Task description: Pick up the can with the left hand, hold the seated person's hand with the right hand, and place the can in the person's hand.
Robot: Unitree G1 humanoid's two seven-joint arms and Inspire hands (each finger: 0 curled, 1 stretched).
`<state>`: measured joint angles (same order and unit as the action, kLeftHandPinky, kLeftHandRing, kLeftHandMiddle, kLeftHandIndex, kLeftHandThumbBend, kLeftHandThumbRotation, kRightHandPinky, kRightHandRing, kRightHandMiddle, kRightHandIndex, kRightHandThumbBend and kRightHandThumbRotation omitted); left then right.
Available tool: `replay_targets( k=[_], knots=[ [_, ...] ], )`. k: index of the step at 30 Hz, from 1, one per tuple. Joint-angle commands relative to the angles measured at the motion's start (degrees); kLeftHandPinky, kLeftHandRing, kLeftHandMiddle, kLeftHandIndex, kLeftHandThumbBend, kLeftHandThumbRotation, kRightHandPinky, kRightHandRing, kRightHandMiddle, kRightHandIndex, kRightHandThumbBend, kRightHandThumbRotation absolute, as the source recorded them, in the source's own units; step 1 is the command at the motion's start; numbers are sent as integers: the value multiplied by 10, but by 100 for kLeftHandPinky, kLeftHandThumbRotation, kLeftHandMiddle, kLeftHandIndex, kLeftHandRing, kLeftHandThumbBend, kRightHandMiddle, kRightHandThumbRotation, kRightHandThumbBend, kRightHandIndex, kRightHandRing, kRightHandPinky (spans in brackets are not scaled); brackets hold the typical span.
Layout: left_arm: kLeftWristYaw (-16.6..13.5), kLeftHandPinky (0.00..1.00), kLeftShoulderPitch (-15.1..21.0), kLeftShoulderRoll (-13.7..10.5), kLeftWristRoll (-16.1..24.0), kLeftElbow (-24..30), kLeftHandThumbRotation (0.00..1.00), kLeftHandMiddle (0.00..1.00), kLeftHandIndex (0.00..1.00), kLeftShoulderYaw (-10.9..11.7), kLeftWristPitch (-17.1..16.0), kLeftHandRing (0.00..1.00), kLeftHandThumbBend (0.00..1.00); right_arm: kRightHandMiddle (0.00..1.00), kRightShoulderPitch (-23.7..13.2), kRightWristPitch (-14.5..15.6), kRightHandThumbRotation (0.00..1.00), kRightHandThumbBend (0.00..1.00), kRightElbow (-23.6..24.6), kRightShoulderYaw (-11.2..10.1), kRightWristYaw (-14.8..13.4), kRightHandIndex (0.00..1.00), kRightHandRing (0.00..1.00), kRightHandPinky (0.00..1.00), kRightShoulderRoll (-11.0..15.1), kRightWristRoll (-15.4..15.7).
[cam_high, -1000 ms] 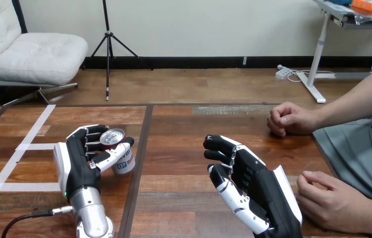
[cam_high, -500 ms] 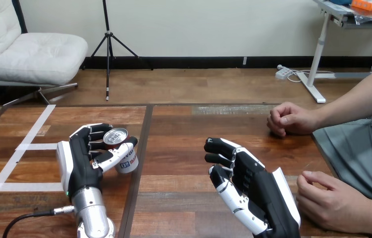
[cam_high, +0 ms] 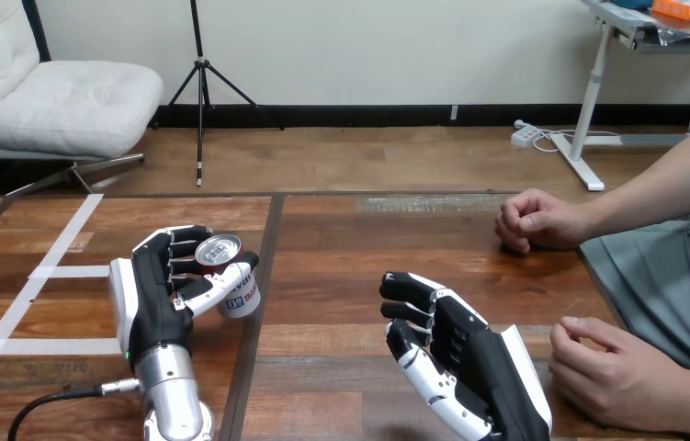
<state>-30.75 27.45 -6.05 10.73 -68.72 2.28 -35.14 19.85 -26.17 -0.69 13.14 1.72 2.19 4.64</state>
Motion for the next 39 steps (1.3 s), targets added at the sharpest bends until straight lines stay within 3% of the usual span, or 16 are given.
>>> replay_targets(
  k=[1,8,17,30,39],
  knots=[
    [-3,44,25,-4,6,41,0,54,53,-4,-22,51,66,81,-43,-22,49,42,7,-3,-6,78,78,70,-20,0],
    [8,44,25,-2,-3,43,0,54,53,1,-26,51,66,82,-42,-37,49,41,22,-4,-8,79,79,72,-13,10],
    [16,44,25,0,-9,47,0,54,53,6,-29,51,66,81,-38,-78,49,45,48,-8,-31,79,80,73,-16,37],
    [2,43,28,-3,5,45,0,53,53,-2,-25,50,66,82,-37,-132,45,46,85,-13,-55,79,80,72,-17,65],
    [10,43,30,1,-5,44,0,53,53,3,-27,50,66,82,-36,-157,41,45,111,-9,-59,79,80,73,-16,64]
  ],
)
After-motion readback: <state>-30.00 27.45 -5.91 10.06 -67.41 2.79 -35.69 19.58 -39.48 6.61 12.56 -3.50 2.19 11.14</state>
